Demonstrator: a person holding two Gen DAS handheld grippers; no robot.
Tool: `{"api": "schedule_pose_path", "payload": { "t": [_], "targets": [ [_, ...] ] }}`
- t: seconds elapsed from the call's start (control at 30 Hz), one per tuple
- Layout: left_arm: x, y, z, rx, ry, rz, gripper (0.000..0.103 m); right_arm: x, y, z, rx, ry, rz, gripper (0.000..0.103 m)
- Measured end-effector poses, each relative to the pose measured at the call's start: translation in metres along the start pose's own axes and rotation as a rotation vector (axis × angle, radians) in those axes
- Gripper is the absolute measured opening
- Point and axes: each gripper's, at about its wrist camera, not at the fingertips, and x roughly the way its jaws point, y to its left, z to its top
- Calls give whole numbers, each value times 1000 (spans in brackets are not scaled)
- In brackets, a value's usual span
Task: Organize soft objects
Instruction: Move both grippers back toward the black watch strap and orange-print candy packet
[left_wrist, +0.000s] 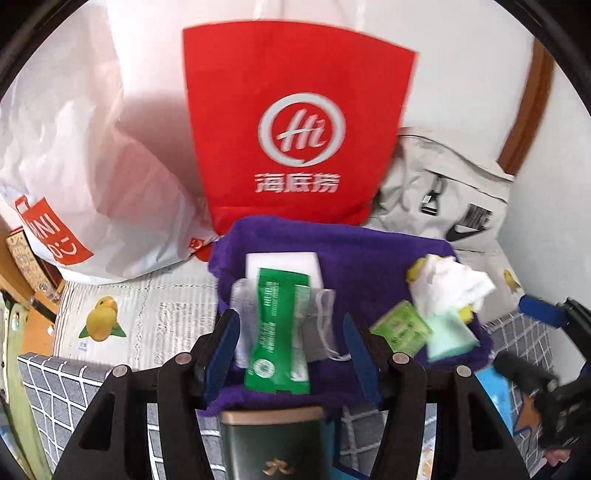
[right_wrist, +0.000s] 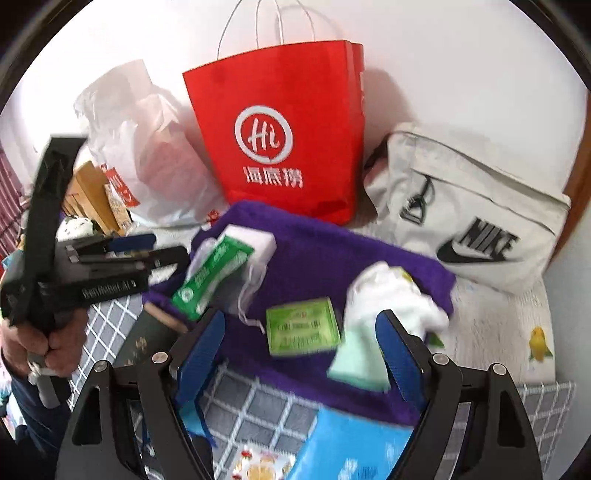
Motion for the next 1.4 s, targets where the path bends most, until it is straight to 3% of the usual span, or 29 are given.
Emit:
{"api": "schedule_pose_path", "payload": {
  "t": [0.37, 0.5, 0.7, 0.87, 0.93, 1.03, 1.27, 1.33, 1.4],
  "targets": [
    [-51, -32, -74, 121, 19, -39, 56, -45, 6, -77, 55, -25, 12, 83],
    [-70, -32, -111, 130, 25, -72, 56, -60, 15, -104, 70, -42, 4, 83],
    [-82, -9, -153, 61, 30, -29, 56, -59, 47, -138, 23, -41, 26, 83],
    [-85, 9, -179, 9, 37, -45, 56, -40, 80, -162, -106, -33, -49, 71],
    [-81, 12, -187, 2, 50, -53, 56, -29, 88, -170, -136, -13, -69, 59],
    [-75, 14, -195, -5, 66, -73, 56, -18, 97, -179, -185, 7, -78, 52],
    [-65, 19, -199, -17, 77, -124, 56, 11, 118, -198, -354, 68, -241, 44],
    [-64, 22, -200, -27, 77, -134, 56, 21, 124, -204, -425, 75, -323, 37],
    [-63, 24, -201, -34, 79, -149, 56, 25, 128, -206, -460, 63, -351, 29]
  ]
}}
